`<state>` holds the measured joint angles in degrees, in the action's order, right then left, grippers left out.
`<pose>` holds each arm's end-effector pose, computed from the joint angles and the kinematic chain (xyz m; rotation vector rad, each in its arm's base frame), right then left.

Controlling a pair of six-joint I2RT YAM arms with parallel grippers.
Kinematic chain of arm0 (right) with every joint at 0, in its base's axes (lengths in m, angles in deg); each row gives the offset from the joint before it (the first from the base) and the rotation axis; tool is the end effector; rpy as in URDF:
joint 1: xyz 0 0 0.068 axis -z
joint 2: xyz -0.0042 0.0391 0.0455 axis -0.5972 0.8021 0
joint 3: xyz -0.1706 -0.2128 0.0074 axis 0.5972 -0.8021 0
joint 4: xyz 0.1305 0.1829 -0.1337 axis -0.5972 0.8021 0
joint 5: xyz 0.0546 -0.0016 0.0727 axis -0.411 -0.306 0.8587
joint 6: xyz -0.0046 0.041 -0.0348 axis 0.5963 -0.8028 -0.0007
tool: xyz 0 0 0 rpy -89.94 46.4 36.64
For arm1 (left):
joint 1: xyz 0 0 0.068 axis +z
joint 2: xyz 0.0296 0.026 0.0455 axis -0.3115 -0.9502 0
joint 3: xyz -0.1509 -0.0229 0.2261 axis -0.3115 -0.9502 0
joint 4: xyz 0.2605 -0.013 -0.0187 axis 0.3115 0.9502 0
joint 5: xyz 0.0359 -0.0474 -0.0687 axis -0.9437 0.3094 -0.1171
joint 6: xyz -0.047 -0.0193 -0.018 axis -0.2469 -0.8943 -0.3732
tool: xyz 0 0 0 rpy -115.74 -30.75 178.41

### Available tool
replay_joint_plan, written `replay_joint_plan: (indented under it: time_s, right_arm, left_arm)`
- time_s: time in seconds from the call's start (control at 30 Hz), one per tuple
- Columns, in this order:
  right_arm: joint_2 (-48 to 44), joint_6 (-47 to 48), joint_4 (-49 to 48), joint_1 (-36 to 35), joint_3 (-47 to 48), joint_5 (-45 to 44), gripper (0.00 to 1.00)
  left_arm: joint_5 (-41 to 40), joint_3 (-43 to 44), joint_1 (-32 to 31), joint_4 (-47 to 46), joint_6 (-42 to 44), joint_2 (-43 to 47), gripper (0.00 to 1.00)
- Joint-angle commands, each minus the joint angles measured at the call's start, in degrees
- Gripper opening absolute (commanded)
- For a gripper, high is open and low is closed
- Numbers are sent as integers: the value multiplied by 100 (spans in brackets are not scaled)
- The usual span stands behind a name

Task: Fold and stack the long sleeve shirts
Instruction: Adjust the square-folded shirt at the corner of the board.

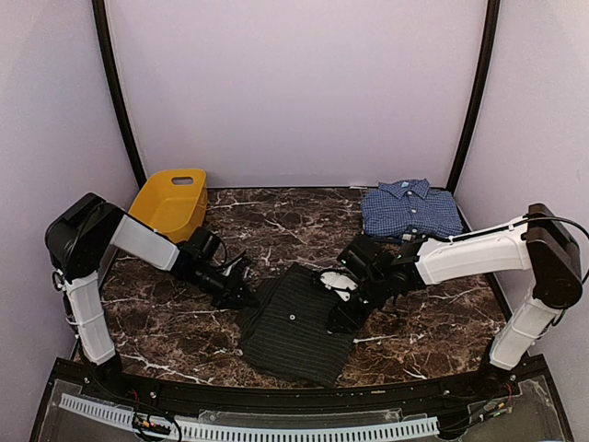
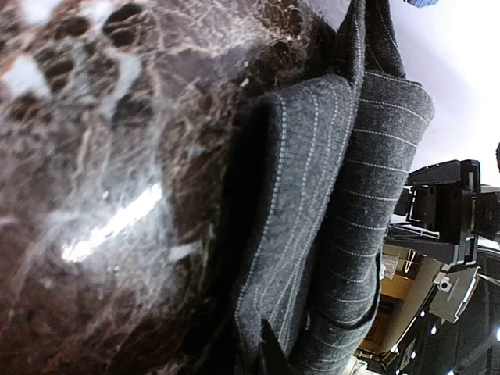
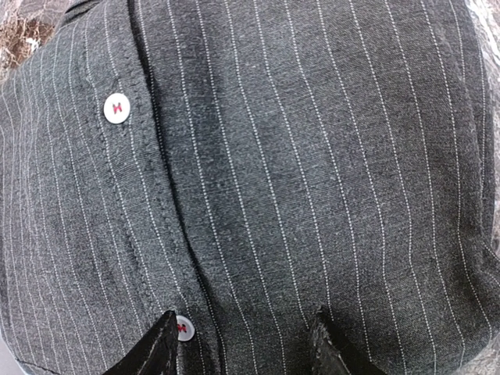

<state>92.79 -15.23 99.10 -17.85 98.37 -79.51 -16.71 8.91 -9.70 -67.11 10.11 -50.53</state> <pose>0.1783 0.2611 0.1675 -1.2652 2.4514 0.5402 0.2832 -0.1809 0.0999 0.3087 2.7032 -1.5072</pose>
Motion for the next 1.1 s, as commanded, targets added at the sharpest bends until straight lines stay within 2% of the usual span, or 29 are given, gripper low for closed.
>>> replay_joint_plan:
  time_s: [0.0, 0.1, 0.27, 0.33, 0.43, 0.47, 0.6, 0.8, 1.07]
  right_arm:
    - [-28, -36, 8, 51, 12, -63, 54]
    - [-19, -36, 3, 54, 2, -58, 54]
    - [-6, -21, -9, 49, 3, -45, 53]
    - [5, -19, -12, 49, 3, -45, 53]
    - [32, -26, 3, 49, 14, -32, 53]
    - [33, -25, 8, 48, 17, -33, 53]
    - [17, -27, 14, 50, 34, -5, 53]
    - [57, -27, 9, 47, 42, 7, 53]
    - [126, -24, 0, 48, 106, 49, 52]
  left_arm:
    - [-299, -246, 35, 71, -135, 305, 2]
    - [-281, -325, 42, 1, -207, 523, 0]
    - [-135, -449, 56, -144, -313, 733, 1]
    - [-53, -480, 68, -248, -351, 739, 10]
    - [109, -494, 89, -435, -365, 624, 28]
    - [117, -492, 105, -473, -361, 595, 31]
    - [-42, -507, 208, -466, -312, 449, 54]
    - [-58, -505, 289, -494, -182, 285, 65]
    - [459, -500, 210, -940, -332, -128, 68]
